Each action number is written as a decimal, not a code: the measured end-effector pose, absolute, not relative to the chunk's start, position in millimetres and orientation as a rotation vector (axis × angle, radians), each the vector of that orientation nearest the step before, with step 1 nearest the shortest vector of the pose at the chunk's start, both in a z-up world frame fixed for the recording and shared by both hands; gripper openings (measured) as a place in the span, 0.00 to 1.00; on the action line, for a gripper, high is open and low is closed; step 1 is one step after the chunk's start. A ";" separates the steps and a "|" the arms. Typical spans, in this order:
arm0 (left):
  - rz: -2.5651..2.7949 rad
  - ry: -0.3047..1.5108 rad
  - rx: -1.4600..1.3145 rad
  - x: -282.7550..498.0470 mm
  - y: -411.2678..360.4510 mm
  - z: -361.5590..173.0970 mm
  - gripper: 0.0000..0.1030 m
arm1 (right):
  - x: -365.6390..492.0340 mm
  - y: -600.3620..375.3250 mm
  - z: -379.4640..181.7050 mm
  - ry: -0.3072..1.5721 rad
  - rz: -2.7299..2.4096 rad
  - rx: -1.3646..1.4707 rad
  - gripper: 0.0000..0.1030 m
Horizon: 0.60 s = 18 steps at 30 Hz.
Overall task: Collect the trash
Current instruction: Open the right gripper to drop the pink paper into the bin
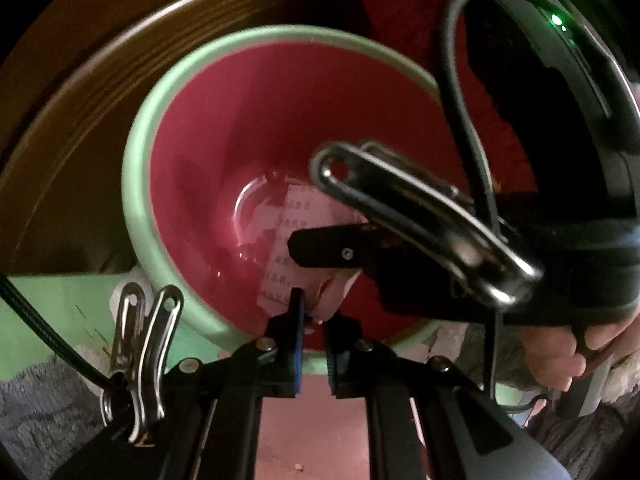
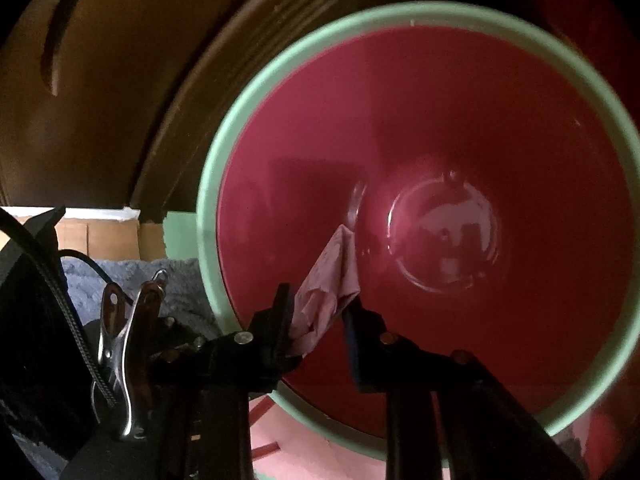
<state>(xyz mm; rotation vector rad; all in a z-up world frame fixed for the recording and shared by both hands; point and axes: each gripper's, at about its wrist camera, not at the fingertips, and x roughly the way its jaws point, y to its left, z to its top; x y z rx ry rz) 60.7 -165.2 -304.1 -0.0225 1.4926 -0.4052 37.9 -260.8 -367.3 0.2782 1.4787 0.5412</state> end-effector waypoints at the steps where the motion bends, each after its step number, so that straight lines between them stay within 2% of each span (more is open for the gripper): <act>1: -0.402 1.500 -0.018 61.7 -166.0 -306.0 0.09 | 37.0 -259.0 -369.8 1.494 0.543 0.273 0.24; 5: -0.393 1.510 0.014 68.5 -172.1 -310.0 0.09 | 36.1 -254.0 -380.4 1.535 0.556 0.250 0.27; 7: -0.387 1.499 0.032 71.0 -175.7 -308.4 0.09 | 38.1 -255.5 -386.7 1.565 0.545 0.256 0.33; 12: -0.378 1.496 0.012 81.9 -172.2 -309.5 0.18 | 42.0 -264.5 -399.7 1.601 0.515 0.305 0.58; 18: -0.371 1.486 0.014 72.0 -169.1 -312.1 0.22 | 44.5 -269.3 -404.6 1.608 0.495 0.331 0.66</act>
